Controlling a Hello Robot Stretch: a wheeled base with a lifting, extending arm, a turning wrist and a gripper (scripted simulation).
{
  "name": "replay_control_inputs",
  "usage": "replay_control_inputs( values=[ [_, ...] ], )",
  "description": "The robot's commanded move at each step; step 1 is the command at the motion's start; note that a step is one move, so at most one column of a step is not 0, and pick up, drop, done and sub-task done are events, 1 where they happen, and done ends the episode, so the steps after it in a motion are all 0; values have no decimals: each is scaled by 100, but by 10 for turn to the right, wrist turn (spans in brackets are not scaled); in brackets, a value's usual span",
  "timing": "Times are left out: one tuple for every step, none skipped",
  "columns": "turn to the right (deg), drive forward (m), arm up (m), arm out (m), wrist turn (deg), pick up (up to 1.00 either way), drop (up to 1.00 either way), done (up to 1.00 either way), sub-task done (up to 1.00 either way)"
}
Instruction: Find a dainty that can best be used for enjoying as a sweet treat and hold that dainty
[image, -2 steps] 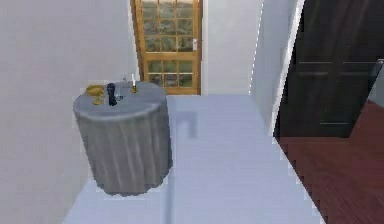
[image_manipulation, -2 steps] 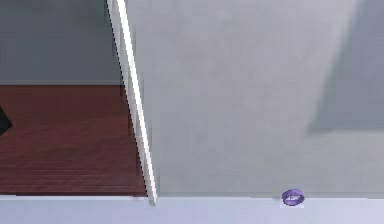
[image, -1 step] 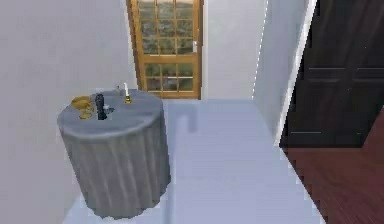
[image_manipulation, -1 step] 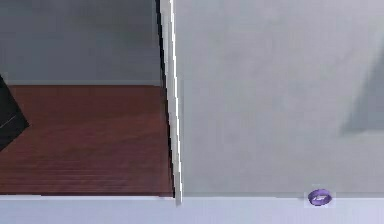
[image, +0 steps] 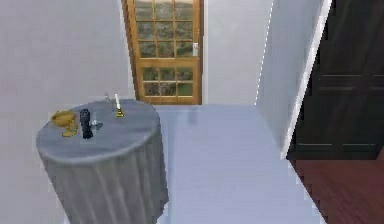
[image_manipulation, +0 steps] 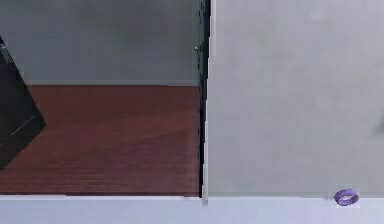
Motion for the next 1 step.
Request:
replay_control_inputs(
  values=[
    [450, 0, 0, 0, 0, 0, 0, 0, 0]
  ],
)
